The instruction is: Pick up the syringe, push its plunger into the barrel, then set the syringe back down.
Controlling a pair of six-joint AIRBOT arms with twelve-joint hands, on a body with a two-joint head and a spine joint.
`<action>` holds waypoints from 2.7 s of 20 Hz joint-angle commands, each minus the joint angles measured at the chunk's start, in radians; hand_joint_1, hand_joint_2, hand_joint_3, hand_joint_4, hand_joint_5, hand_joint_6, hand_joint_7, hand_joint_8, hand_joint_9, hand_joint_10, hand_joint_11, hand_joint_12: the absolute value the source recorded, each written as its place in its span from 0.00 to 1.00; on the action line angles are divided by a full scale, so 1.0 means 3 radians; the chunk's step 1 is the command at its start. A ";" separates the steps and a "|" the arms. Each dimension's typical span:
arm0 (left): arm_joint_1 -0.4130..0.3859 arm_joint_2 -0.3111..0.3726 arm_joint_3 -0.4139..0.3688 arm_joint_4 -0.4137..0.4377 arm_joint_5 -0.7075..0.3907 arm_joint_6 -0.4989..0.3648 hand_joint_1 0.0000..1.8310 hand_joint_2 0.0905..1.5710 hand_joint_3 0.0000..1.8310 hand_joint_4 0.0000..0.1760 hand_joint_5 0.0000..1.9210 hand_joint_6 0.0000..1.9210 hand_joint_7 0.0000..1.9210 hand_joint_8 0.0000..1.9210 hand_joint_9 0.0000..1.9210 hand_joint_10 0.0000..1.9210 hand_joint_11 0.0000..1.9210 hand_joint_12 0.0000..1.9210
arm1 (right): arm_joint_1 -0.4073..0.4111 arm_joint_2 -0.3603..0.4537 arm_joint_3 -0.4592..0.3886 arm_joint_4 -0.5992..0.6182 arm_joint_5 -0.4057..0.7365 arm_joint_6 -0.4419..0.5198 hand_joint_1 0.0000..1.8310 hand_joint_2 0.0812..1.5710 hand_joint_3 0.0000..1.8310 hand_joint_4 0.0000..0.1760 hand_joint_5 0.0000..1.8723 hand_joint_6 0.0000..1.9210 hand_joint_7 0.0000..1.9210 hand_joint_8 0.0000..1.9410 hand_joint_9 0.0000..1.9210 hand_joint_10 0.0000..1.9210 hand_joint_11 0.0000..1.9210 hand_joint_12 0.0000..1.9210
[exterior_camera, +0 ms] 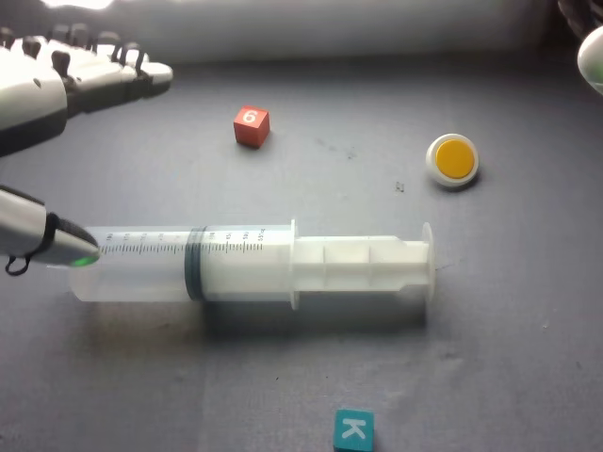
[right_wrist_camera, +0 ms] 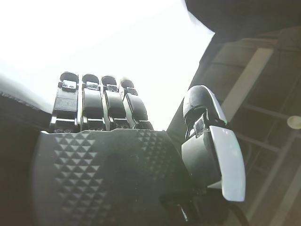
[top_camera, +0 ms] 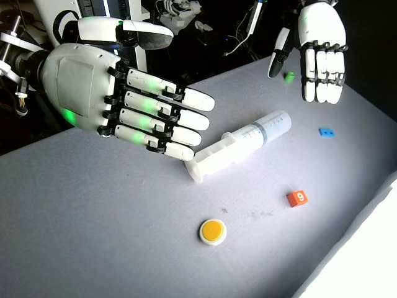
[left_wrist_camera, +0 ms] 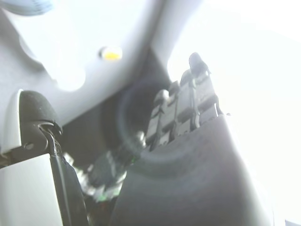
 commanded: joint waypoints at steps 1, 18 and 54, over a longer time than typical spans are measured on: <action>-0.0044 0.0017 -0.0028 -0.0017 0.0079 0.0005 0.53 0.59 0.00 0.00 0.00 0.00 0.00 0.00 0.01 0.00 0.00 0.26 | 0.0043 0.0025 -0.0003 -0.0056 0.0421 -0.0059 0.00 0.80 0.00 0.00 0.00 0.00 0.00 0.00 0.00 0.00 0.00 0.00; 0.0044 -0.0464 -0.0276 -0.0703 0.1265 -0.0053 0.54 0.56 0.00 0.00 0.00 0.00 0.00 0.00 0.00 0.00 0.00 0.27 | 0.0064 0.0119 -0.0156 -0.0287 0.0214 -0.0353 0.00 0.79 0.00 0.00 0.00 0.00 0.00 0.00 0.00 0.00 0.00 0.00; 0.0472 -0.1606 0.0524 -0.0797 0.1577 -0.0217 0.62 0.58 0.00 0.00 0.07 0.01 0.05 0.01 0.05 0.01 0.00 0.43 | -0.0146 0.0143 -0.0143 -0.0273 0.0446 -0.0182 0.00 0.79 0.00 0.00 0.01 0.00 0.00 0.00 0.00 0.00 0.00 0.00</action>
